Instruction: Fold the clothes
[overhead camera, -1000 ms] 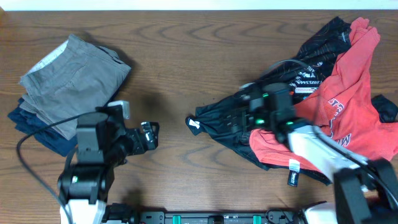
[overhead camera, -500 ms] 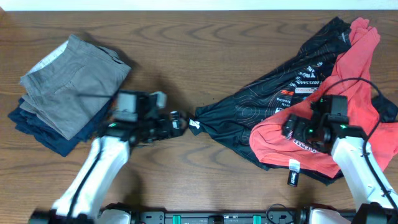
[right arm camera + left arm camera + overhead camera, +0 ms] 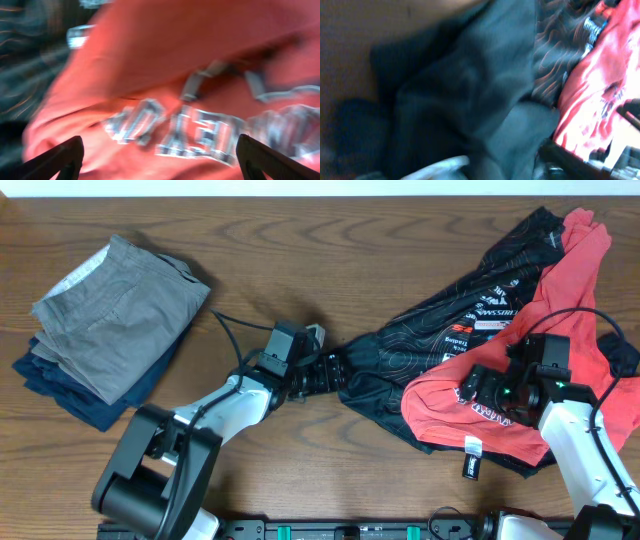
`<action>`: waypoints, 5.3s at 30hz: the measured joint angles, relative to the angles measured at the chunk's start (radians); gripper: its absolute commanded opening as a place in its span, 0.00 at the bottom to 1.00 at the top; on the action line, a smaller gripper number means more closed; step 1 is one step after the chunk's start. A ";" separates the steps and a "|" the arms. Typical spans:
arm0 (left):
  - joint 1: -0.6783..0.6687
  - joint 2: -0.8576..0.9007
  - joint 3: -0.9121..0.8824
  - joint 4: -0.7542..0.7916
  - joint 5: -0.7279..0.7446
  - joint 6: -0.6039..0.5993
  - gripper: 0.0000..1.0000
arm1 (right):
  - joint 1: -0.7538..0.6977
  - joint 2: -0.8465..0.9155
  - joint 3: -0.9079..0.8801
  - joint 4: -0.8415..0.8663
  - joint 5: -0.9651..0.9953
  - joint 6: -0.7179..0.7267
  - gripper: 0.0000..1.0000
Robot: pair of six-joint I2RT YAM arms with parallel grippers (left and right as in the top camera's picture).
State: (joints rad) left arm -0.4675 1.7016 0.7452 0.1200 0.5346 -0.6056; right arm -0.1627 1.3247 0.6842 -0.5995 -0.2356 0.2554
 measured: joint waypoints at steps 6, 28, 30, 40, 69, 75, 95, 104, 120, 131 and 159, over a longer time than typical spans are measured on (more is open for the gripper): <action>0.008 -0.002 0.000 0.108 -0.068 -0.020 0.06 | 0.010 0.000 0.000 0.017 -0.247 -0.116 0.82; 0.032 -0.247 0.000 -0.058 -0.153 0.000 0.06 | 0.402 0.157 -0.060 0.232 -0.072 -0.101 0.41; 0.032 -0.247 0.000 -0.058 -0.153 0.000 0.06 | 0.420 0.179 -0.057 0.251 -0.052 -0.082 0.04; 0.032 -0.247 0.000 -0.177 -0.180 0.034 0.06 | 0.395 0.127 -0.026 0.022 0.094 0.044 0.01; 0.360 -0.282 0.248 -0.510 -0.065 0.110 0.52 | -0.428 -0.299 0.172 -0.373 0.607 0.460 0.04; 0.157 -0.274 0.202 -0.525 -0.058 0.077 0.78 | -0.428 -0.299 0.172 -0.371 0.590 0.456 0.04; -0.238 0.126 0.163 -0.130 -0.157 -0.339 0.06 | -0.428 -0.299 0.172 -0.362 0.563 0.432 0.04; -0.126 0.115 0.188 -0.282 -0.230 -0.161 0.05 | -0.428 -0.299 0.172 -0.362 0.561 0.431 0.03; 0.486 0.002 0.633 -0.521 -0.292 0.126 0.98 | -0.428 -0.299 0.172 -0.354 0.567 0.429 0.05; 0.365 0.005 0.621 -1.031 -0.219 0.136 0.98 | -0.428 -0.299 0.172 -0.203 0.462 0.351 0.39; -0.222 0.010 0.177 -0.563 -0.132 -0.106 0.91 | 0.129 0.244 0.173 0.090 -0.015 -0.106 0.54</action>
State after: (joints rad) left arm -0.6895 1.7111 0.9222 -0.4431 0.4023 -0.7116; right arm -0.0341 1.5688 0.8574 -0.5091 -0.2508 0.1490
